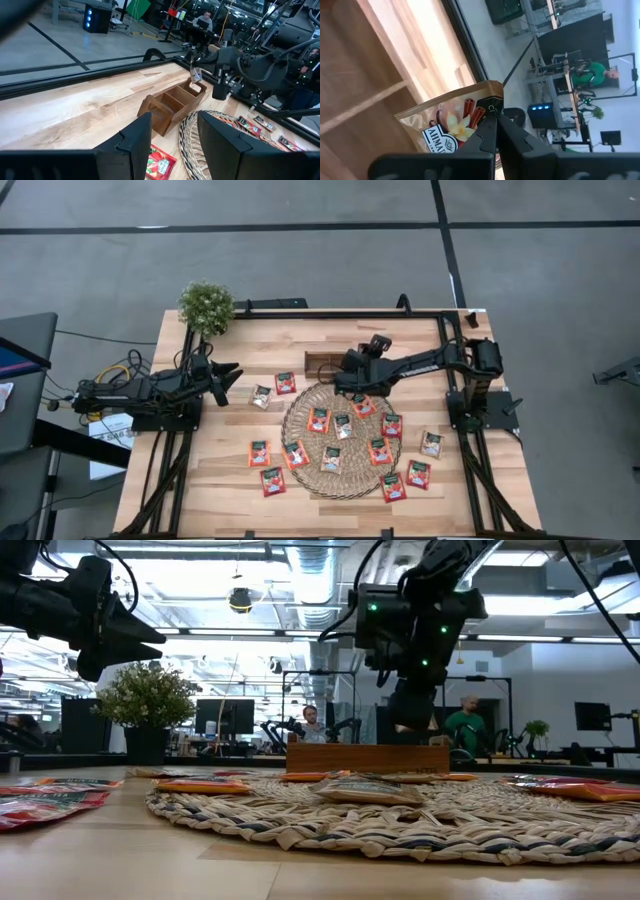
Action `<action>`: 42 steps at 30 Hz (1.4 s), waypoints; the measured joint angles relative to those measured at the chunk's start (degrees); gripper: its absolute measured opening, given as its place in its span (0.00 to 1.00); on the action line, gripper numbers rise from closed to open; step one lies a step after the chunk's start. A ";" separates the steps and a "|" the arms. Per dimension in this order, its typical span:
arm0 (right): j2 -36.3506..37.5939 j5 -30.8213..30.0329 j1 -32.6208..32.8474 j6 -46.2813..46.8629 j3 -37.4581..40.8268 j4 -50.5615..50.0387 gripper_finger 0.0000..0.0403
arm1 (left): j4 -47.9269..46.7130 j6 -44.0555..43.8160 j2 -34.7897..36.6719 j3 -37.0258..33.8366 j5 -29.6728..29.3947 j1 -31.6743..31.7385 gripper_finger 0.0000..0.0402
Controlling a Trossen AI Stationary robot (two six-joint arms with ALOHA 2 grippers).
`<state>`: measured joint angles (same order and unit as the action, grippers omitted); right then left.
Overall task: Pick & Place Tea
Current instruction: Put the brown tea bag into the right section of the wooden organizer
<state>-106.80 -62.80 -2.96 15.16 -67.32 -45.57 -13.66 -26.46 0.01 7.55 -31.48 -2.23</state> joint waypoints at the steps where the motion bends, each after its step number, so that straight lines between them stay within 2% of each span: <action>1: -0.02 0.32 0.00 -0.02 0.23 0.33 0.00 | 0.01 0.00 0.00 0.00 0.02 0.01 0.38; 28: -0.39 2.90 -0.17 -0.86 1.50 2.79 0.00 | 0.02 -0.02 0.00 0.00 0.00 0.00 0.38; 32: -0.39 3.01 -0.17 -3.90 1.50 4.38 0.00 | 0.03 -0.02 0.00 0.02 0.00 0.01 0.38; 38: -0.39 3.18 -0.17 -12.74 1.50 12.14 0.00 | 0.03 -0.09 0.00 0.01 0.01 0.00 0.38; 42: -0.39 5.69 -0.85 -15.60 1.50 13.40 0.00 | 0.05 -0.13 0.00 0.00 0.01 0.00 0.38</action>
<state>-107.20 -57.11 -3.82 -0.45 -65.82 -32.16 -13.61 -26.59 0.01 7.55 -31.47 -2.23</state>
